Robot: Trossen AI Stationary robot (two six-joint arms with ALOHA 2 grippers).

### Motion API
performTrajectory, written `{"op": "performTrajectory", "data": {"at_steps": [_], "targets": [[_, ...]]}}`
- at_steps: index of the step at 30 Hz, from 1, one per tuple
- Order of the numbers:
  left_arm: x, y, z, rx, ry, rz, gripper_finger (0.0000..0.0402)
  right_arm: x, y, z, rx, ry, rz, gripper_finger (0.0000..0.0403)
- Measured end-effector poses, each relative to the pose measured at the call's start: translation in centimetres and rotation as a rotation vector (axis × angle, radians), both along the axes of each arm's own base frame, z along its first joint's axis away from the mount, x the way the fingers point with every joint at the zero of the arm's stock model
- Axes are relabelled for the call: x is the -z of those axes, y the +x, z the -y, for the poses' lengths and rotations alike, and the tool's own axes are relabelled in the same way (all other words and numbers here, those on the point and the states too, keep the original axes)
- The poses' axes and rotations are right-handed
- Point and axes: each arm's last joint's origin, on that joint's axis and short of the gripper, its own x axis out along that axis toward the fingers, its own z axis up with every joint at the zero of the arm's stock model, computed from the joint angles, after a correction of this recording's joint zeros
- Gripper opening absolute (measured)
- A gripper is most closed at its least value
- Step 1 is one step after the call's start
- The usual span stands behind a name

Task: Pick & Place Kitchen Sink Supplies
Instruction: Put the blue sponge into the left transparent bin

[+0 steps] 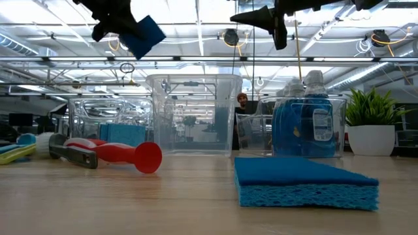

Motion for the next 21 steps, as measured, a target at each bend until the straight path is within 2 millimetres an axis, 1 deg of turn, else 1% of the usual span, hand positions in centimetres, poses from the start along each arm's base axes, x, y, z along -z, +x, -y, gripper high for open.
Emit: {"op": "performTrajectory", "data": {"at_steps": [4,9,13,16,21], "targets": [[0.1,-1.1,-0.5,-0.050,-0.008,-0.042,0.0009,-0.1,0.0,0.0,-0.001,0.002,0.014,0.0161],[1.2,-1.9,-1.1,-0.111,-0.064,-0.155,0.0009,-0.2,0.0,0.0,-0.002,0.004,0.021,0.0160],[2.1,-1.4,-1.5,-0.109,-0.118,-0.211,0.0009,-0.2,0.0,-0.1,-0.020,-0.003,0.019,0.0158],[2.8,-0.6,-2.1,-0.100,-0.159,-0.240,0.0009,-0.2,0.0,-0.1,-0.031,-0.040,0.014,0.0159],[4.7,1.1,-3.1,-0.117,-0.256,-0.320,0.0009,-0.8,-0.1,-0.5,-0.107,-0.117,0.050,0.0161]]}}
